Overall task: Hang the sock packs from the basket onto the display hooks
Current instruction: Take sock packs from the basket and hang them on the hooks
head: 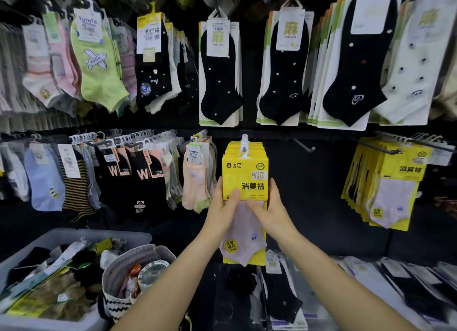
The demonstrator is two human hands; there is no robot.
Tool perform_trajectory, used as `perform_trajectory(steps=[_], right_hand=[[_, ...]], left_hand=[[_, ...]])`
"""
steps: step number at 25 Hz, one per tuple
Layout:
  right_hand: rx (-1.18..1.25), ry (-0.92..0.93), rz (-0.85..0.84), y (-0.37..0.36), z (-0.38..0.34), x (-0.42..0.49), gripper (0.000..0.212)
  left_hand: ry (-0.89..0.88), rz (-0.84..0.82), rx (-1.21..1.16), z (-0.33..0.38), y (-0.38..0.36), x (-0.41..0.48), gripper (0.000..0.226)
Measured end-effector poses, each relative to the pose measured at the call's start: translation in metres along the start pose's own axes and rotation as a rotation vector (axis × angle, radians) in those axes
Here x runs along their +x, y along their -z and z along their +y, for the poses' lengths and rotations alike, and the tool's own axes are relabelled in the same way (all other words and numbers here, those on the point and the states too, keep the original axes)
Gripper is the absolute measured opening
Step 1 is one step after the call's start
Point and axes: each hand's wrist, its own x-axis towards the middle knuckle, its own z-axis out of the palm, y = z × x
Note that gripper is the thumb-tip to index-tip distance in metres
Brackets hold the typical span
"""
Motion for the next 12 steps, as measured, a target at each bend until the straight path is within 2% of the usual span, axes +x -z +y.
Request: perform_trajectory(steps=[3, 6, 7, 10, 12], right_hand=[[0.046, -0.043, -0.01, -0.008, 0.013, -0.009, 0.055], [0.09, -0.052, -0.089, -0.004, 0.012, -0.009, 0.047], [0.106, -0.07, -0.107, 0.001, 0.009, -0.007, 0.053], [0.142, -0.1, -0.086, 0.016, -0.008, 0.01, 0.11], [0.171, -0.061, -0.113, 0.02, -0.023, 0.023, 0.118]], left_hand=[[0.071, -0.039, -0.062, -0.015, -0.001, -0.012, 0.031], [0.171, -0.001, -0.111, -0.013, 0.0, -0.011, 0.036], [0.194, 0.019, -0.133, -0.005, 0.002, -0.006, 0.038], [0.156, 0.056, -0.214, 0.027, 0.004, 0.023, 0.058], [0.142, 0.053, -0.255, 0.052, -0.002, 0.039, 0.068]])
